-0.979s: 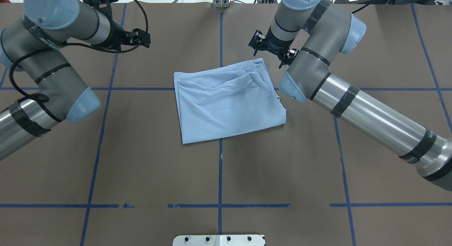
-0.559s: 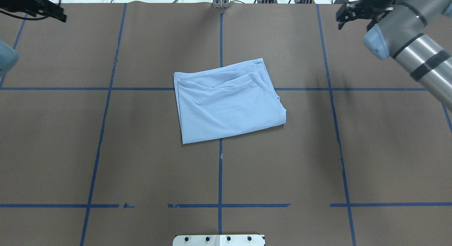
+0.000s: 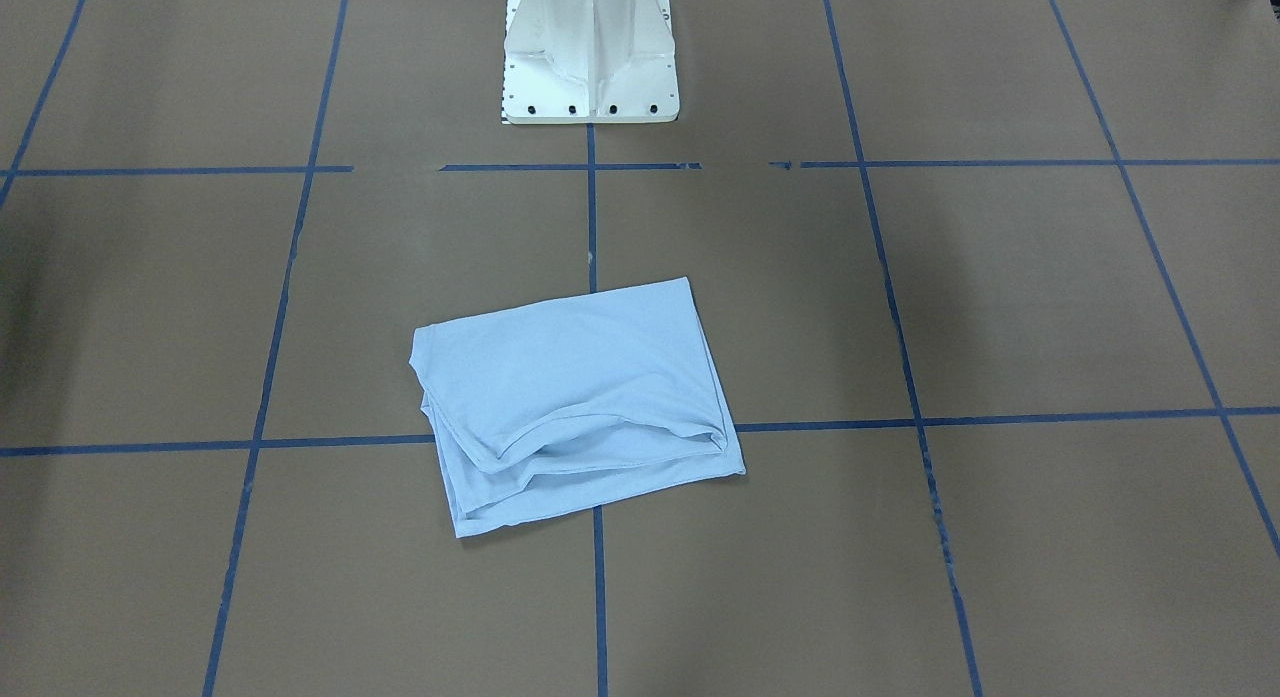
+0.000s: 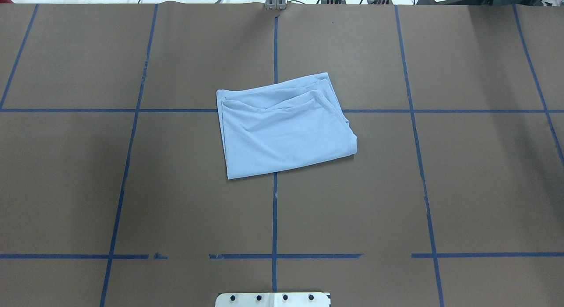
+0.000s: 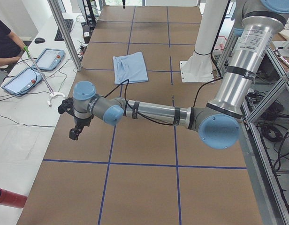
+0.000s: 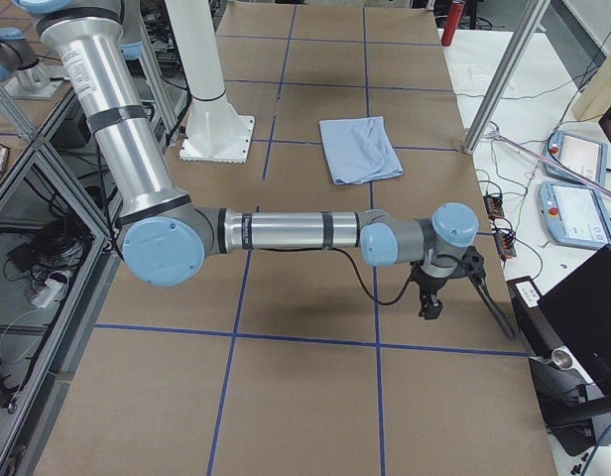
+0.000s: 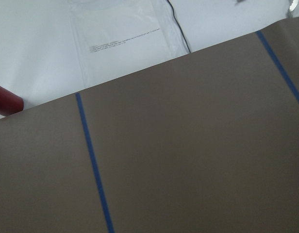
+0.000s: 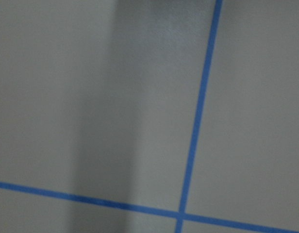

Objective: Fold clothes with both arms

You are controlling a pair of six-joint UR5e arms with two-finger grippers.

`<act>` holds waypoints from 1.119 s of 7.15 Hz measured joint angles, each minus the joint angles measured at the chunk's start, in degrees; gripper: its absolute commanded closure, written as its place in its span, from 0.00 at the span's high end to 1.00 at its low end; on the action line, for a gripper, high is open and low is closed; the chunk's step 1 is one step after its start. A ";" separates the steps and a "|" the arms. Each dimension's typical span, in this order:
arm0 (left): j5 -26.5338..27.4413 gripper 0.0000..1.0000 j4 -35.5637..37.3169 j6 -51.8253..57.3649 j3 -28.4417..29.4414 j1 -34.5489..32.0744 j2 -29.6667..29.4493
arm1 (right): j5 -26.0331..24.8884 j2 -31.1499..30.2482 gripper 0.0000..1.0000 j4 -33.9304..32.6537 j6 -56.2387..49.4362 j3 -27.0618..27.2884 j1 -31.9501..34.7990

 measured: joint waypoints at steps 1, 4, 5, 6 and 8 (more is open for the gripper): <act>-2.55 1.00 0.40 3.54 -0.43 -1.04 2.64 | 0.65 -3.45 1.00 -1.20 -3.91 2.10 2.38; -3.34 1.00 -0.74 4.62 -5.97 -2.46 8.92 | -0.63 -13.11 1.00 -1.16 -4.68 10.55 4.18; -2.60 1.00 0.20 4.32 -7.09 -2.87 9.82 | -0.70 -15.43 1.00 -1.16 -0.20 13.69 4.36; -1.94 1.00 3.64 4.11 -8.98 -3.09 10.26 | -0.61 -16.84 1.00 -1.14 5.91 16.60 4.40; -1.47 1.00 14.75 4.40 -13.70 -3.15 10.90 | -0.46 -17.54 1.00 -1.12 11.27 18.65 4.36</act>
